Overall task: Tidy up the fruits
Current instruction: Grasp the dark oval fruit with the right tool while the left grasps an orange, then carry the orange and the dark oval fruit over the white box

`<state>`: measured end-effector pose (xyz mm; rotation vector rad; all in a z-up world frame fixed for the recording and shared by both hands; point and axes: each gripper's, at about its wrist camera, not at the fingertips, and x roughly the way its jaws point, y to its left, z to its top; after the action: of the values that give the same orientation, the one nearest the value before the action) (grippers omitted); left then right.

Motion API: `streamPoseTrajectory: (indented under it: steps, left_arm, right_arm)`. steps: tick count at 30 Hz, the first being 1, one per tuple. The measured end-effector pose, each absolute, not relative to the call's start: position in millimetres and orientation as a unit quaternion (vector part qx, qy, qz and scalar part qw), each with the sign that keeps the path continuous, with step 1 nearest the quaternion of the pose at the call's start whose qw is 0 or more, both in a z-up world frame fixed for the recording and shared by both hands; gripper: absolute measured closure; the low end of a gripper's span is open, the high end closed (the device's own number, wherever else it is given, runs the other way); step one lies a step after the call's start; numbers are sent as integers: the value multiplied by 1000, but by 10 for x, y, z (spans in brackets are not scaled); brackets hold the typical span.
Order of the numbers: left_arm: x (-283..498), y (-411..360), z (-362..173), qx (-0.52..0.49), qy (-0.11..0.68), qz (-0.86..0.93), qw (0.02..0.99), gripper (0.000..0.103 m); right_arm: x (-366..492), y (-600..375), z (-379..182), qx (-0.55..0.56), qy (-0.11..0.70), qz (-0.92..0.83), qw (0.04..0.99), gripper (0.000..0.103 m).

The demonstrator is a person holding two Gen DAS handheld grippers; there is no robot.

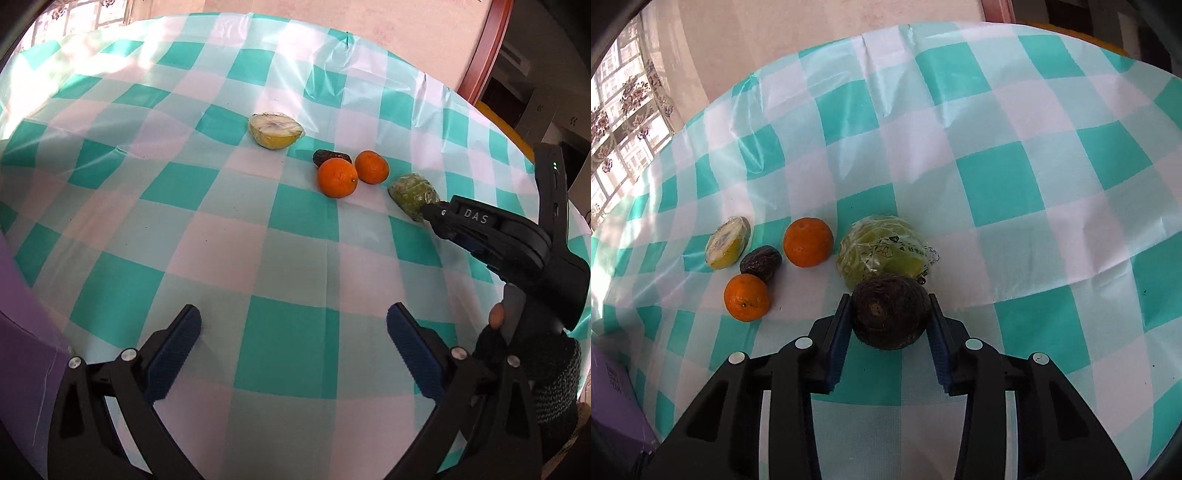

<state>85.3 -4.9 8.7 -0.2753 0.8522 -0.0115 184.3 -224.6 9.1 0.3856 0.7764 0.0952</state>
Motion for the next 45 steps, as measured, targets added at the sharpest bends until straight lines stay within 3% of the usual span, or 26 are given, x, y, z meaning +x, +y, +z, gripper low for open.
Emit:
streamPoseTrajectory:
  steps: [2,12,17,20,23,24,25,45]
  left_arm:
    - [1036,-63,91,-140,409,3,902,2]
    - [1771,-135,54,-152,406,48,900,2]
    - [2035,-215,55,-137,412,62,898,2]
    - [2153,-263,51,-127,417,68,898,8]
    - [2167,-307,69,-117,411,54,903,30]
    - [2156,-323,78,-123,407,20,905,54]
    - [2134,-333,83,-132,403,-6,906,67]
    - [949,79,113,-257,356,-28,898,69]
  right_arm:
    - [1768,-2439,82,235,358,33,903,64]
    - [1735,-2523,107,262,337,31,904,64]
    - [1744,-2408,124,234,340,39,910,64]
    - [1748,-2376,128,227,343,43,911,64]
    - [1750,-2381,124,229,343,46,910,64]
    - [1752,-2376,122,228,344,48,910,64]
    - [1754,-2373,122,227,344,50,910,64]
    - [1507,-2348,99,254,352,101,895,64]
